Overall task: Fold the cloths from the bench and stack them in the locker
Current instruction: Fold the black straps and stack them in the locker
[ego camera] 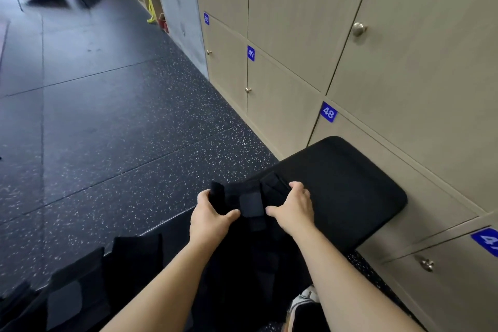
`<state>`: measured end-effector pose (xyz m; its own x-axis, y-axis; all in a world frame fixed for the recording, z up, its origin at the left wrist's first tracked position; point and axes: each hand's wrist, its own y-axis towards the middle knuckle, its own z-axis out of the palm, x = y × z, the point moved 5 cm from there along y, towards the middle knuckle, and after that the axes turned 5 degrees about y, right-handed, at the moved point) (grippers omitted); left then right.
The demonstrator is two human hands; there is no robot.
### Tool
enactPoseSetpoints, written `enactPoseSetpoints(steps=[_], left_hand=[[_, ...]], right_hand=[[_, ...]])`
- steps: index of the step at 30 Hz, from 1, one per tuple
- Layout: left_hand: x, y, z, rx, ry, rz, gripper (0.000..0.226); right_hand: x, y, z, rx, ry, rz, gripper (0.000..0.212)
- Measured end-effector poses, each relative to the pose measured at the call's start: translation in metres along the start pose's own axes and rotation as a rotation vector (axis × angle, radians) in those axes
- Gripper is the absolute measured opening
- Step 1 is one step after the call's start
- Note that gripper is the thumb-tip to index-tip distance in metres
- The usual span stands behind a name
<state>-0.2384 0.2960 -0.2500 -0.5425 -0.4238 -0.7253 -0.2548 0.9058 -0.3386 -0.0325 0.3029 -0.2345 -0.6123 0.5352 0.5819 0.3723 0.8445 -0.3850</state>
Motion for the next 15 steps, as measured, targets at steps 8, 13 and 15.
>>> enactPoseSetpoints(steps=[8,13,15], left_hand=[[-0.003,0.012,-0.003,-0.018,-0.060,-0.008,0.027],[-0.005,0.008,-0.010,-0.045,-0.137,-0.001,0.022],[-0.007,0.006,-0.008,-0.029,-0.151,0.000,0.021]], right_hand=[[-0.009,0.003,-0.011,0.039,0.150,-0.008,0.066],[-0.016,-0.002,-0.025,-0.069,0.255,-0.032,0.056],[-0.019,-0.004,-0.033,-0.102,0.296,-0.036,0.056]])
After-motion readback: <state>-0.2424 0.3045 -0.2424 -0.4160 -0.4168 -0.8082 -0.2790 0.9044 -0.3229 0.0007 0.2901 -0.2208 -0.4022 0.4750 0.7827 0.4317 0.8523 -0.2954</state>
